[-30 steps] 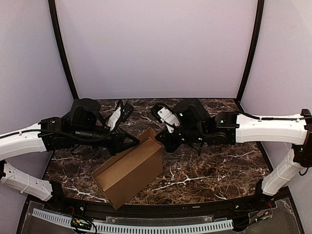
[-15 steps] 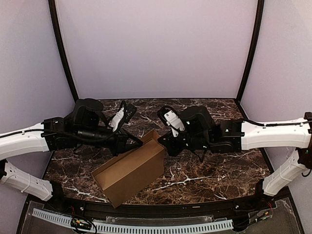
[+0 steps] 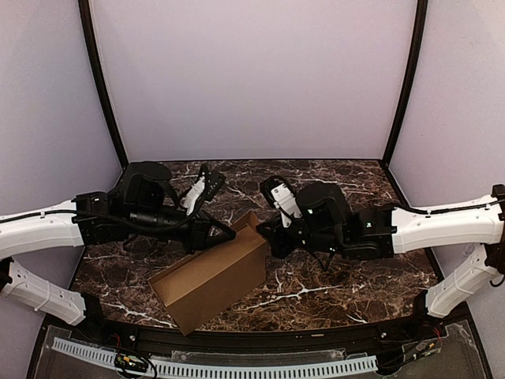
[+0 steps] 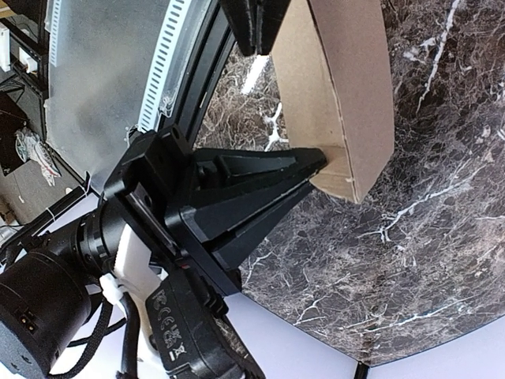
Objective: Fold the paper box
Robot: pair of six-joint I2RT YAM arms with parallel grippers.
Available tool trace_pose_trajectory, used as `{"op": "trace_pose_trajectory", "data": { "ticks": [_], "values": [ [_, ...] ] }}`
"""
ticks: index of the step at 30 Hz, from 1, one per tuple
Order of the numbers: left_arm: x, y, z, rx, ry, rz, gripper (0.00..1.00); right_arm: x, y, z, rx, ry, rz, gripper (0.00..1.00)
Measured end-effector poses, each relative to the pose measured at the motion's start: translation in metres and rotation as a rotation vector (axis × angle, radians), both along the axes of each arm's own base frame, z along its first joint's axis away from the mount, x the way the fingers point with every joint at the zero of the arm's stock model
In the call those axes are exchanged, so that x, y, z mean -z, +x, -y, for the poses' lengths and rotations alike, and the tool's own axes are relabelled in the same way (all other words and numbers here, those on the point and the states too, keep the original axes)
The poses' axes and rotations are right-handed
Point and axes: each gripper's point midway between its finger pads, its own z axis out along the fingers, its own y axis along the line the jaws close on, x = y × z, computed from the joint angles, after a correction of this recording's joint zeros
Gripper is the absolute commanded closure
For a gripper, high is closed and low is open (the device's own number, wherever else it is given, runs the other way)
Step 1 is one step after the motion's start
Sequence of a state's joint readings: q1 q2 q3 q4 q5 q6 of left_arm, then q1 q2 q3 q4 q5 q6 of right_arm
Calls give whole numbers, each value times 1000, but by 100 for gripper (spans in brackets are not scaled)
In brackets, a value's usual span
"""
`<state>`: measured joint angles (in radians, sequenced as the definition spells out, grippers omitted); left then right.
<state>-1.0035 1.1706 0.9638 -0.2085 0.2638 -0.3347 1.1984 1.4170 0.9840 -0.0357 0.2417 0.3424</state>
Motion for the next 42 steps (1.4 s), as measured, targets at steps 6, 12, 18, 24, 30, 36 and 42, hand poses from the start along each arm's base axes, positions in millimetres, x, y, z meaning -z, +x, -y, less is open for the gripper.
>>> {"op": "trace_pose_trajectory", "data": {
  "ticks": [6,12,18,24,30,36,42],
  "values": [
    [6,-5,4,20,-31,-23,99,1,-1,2,5,-8,17,100],
    [10,-8,6,33,-56,-43,99,4,-2,4,-1,-22,33,100],
    [9,-9,8,39,-67,-49,99,6,-4,5,-5,-36,65,100],
    [11,-11,8,44,-71,-62,99,6,-5,5,-29,-71,114,100],
    [13,-13,12,57,-76,-75,99,9,-7,9,-71,-127,172,100],
    [19,-16,15,74,-70,-93,99,18,-10,12,-98,-148,188,100],
    [24,-18,16,79,-67,-107,99,20,-10,11,-86,-109,179,100]
  ]
}}
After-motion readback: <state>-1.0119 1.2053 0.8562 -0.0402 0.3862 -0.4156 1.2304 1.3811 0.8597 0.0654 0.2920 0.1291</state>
